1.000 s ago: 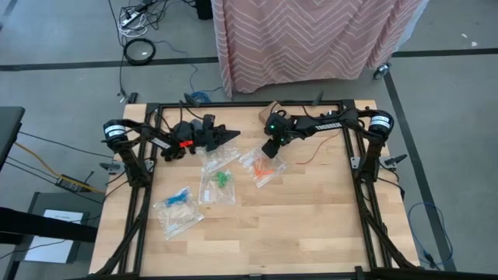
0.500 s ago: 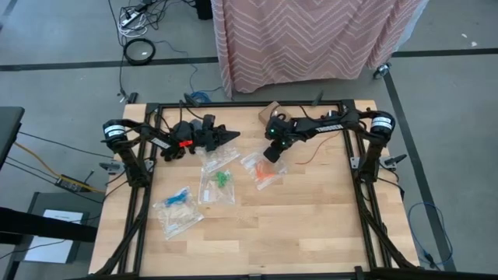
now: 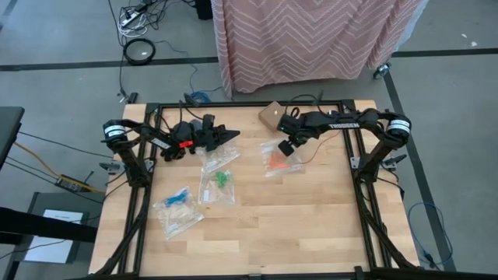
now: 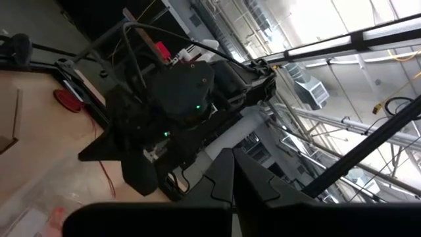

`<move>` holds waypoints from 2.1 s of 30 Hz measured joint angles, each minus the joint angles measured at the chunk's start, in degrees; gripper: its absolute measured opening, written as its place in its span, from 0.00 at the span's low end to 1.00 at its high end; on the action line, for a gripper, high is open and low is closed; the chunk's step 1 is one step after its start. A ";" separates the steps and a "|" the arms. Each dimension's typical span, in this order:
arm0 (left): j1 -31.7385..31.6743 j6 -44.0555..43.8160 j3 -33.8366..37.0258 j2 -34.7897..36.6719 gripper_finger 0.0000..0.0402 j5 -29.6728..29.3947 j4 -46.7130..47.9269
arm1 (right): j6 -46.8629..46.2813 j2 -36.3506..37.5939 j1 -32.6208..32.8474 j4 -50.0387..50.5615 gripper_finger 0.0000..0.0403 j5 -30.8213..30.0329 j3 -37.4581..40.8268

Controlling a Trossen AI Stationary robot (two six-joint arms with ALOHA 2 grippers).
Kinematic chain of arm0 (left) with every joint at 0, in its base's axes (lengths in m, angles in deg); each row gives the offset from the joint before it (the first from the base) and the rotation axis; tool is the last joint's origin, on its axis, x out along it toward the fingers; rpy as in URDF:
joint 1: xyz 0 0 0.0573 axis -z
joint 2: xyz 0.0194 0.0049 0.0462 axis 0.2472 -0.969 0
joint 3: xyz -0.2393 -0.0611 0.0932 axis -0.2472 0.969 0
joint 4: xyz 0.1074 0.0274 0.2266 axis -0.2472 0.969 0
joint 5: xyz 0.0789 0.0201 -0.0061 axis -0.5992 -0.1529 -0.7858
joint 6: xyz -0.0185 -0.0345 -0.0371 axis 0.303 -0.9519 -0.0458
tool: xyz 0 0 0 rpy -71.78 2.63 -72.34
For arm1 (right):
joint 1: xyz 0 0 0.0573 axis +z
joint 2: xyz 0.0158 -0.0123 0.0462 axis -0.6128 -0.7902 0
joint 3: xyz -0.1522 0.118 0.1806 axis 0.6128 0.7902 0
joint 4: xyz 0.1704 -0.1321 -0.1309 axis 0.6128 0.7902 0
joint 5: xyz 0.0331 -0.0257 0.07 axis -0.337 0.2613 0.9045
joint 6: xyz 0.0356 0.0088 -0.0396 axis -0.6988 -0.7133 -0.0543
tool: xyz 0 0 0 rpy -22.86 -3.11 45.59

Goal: Sort rubber bands
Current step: Close the transparent zip bag

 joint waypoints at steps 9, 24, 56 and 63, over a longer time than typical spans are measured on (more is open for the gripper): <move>0.82 17.37 -2.06 0.00 0.13 3.25 3.95 | -1.90 1.31 1.36 -2.27 0.00 2.02 1.52; 0.43 7.84 -15.29 -12.47 0.49 10.70 16.86 | 0.35 1.31 2.46 -11.13 0.00 3.63 1.52; -5.37 50.99 -36.53 -14.08 0.39 13.65 84.25 | 5.32 1.34 2.51 -13.81 0.00 5.89 1.48; -4.22 51.55 -39.64 -11.81 0.39 9.63 91.13 | 5.64 1.36 2.51 -14.40 0.00 5.89 1.48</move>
